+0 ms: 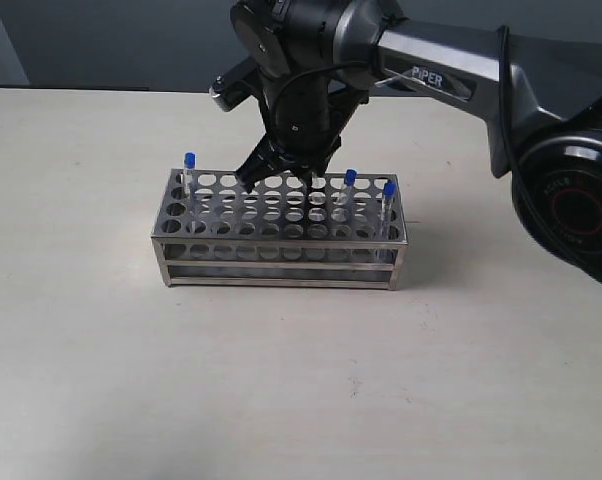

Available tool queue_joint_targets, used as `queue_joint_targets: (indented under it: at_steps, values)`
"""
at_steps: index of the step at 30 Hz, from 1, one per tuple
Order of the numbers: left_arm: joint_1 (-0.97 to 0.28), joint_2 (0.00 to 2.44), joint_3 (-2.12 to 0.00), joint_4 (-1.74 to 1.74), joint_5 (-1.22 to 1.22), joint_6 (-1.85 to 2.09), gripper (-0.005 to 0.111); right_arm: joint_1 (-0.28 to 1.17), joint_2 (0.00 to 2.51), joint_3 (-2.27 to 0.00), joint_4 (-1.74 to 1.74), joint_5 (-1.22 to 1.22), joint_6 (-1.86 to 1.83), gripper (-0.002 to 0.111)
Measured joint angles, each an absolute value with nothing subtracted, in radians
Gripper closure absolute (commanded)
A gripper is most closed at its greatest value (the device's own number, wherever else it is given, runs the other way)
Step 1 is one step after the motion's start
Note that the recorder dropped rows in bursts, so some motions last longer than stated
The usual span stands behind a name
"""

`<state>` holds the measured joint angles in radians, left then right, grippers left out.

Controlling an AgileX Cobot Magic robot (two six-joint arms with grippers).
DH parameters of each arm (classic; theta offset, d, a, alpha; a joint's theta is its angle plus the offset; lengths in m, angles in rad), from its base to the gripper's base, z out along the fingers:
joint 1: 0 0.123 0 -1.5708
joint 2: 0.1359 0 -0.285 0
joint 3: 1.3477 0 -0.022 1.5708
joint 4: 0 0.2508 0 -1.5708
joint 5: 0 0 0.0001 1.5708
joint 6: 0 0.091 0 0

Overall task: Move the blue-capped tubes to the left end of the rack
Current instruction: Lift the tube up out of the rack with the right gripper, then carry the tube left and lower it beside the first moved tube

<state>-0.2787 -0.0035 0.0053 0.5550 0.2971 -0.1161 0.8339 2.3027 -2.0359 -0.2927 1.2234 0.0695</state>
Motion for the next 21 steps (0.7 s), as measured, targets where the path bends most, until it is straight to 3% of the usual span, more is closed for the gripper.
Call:
queue_joint_targets:
  at_steps: [21]
  values:
    - [-0.279,-0.003,0.005,0.555,0.297,-0.116,0.106,0.880,2.127,-2.032,-0.307,1.227,0.053,0.108]
